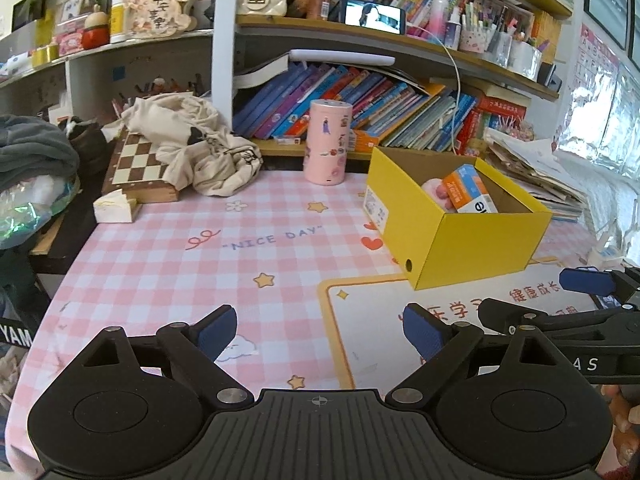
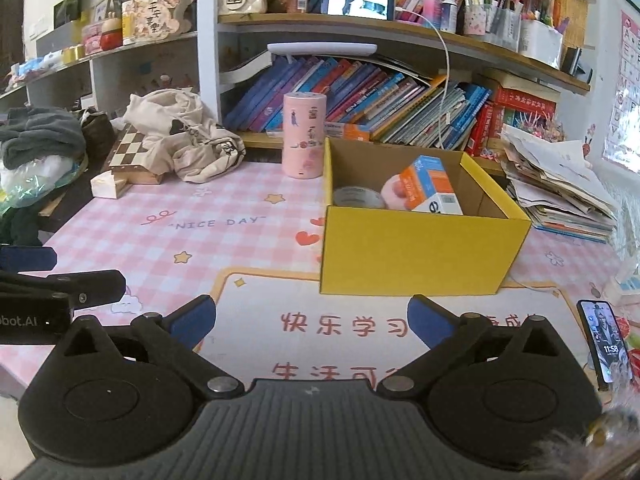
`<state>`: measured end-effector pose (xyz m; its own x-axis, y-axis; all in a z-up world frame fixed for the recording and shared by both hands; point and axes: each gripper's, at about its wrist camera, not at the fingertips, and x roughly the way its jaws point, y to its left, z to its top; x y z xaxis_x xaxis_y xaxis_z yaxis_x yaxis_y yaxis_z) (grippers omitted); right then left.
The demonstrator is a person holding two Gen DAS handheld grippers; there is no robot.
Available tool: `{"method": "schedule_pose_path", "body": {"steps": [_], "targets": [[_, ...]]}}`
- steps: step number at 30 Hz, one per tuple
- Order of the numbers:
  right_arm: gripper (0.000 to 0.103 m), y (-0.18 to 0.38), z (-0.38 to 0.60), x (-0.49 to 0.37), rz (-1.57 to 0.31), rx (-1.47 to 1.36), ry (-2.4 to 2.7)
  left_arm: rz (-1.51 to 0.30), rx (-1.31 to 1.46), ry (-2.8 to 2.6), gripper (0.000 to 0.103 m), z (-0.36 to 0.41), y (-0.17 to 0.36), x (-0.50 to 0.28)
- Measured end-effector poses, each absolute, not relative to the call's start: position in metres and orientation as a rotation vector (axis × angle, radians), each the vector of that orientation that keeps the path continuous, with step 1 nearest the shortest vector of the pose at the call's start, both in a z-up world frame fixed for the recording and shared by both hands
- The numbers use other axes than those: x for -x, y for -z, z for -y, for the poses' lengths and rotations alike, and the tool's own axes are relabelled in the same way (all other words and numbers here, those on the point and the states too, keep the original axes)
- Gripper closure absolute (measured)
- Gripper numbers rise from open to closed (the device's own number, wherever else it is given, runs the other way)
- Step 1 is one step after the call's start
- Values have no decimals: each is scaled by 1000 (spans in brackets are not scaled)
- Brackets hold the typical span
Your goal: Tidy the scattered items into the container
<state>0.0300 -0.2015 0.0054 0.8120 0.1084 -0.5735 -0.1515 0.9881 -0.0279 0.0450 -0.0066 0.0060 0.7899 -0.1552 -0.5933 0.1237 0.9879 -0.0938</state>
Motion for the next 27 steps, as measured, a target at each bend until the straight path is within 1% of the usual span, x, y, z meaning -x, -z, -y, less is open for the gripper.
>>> {"method": "schedule_pose_path", "body": {"steps": [4, 6, 27], "targets": [[0, -5, 194, -29, -611, 81, -141, -642, 58, 144, 9, -1, -6, -43], [0, -4, 190, -28, -614, 84, -141, -641, 60, 142, 7, -4, -5, -42], [0, -3, 175, -28, -626, 98, -144, -648, 72, 140, 3, -19, -3, -40]]}}
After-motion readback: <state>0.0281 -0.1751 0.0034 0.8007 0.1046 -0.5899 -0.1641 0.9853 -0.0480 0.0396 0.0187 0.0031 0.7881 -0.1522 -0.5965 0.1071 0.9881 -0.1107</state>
